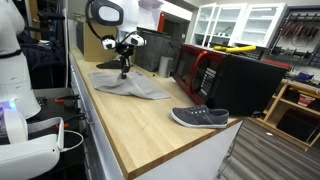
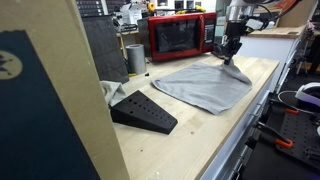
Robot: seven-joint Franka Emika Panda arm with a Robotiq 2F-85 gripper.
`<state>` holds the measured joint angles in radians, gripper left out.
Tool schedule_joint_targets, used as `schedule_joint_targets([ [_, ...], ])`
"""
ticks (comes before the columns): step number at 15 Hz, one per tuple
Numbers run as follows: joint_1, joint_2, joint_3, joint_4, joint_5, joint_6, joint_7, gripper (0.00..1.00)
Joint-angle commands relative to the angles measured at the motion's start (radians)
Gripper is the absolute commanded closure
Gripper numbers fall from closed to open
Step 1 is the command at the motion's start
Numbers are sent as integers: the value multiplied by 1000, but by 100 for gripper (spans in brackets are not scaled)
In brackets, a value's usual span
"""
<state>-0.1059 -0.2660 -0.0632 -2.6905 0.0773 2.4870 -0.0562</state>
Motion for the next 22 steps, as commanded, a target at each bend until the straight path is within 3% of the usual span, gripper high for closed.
schedule_joint_targets([
  [1,58,-9,50,9,-7,20,64,99],
  [11,207,1,190,27,-1,33,164,99],
  [22,336,19,320,15,-7,33,172,99],
])
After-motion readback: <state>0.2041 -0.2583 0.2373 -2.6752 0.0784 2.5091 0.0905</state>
